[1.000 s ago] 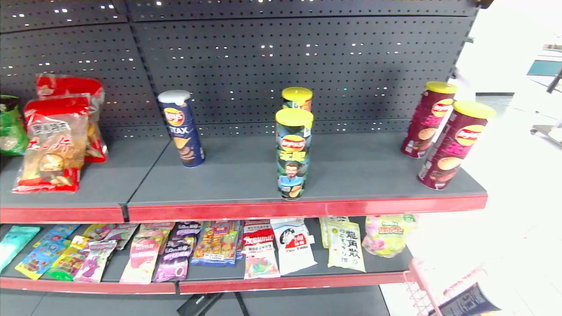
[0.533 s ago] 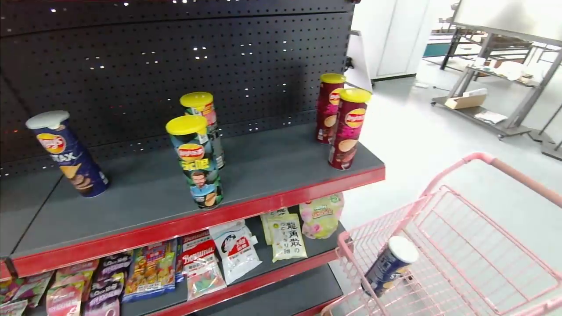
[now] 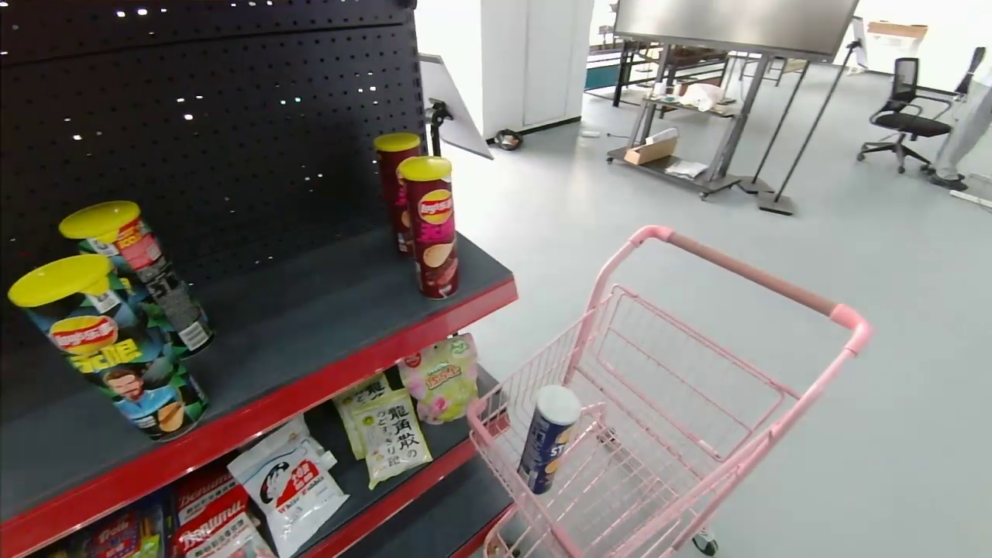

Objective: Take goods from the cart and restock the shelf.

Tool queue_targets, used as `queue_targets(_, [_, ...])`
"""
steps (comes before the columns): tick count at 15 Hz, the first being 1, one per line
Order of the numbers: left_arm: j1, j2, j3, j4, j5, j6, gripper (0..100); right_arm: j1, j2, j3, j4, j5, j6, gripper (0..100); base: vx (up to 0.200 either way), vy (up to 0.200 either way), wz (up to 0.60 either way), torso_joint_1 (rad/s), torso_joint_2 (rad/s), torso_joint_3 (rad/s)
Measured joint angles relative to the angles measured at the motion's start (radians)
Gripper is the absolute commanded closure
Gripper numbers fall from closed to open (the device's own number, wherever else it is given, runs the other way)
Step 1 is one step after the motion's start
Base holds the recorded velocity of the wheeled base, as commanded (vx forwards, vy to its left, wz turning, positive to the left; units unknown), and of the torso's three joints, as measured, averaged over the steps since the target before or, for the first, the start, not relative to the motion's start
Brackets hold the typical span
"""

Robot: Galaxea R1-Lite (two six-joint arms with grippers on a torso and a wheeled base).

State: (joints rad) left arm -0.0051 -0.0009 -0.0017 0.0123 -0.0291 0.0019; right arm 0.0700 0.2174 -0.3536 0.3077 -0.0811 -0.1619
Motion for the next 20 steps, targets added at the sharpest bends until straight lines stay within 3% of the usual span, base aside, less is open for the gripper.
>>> queue_targets(4, [0.000, 0.000, 0.000, -0.001, 0.000, 0.000, 0, -0.003, -0.027, 0.031, -0.003, 0.000, -0.020, 0, 0.000, 0.000, 0.00, -0.041, 0.09, 0.052])
queue_targets(20, [0.000, 0.000, 0.000, 0.000, 0.000, 0.000, 0, -0.001, -0.072, 0.087, 0.000, 0.000, -0.019, 0, 0.000, 0.000, 0.00, -0.148, 0.39, 0.228])
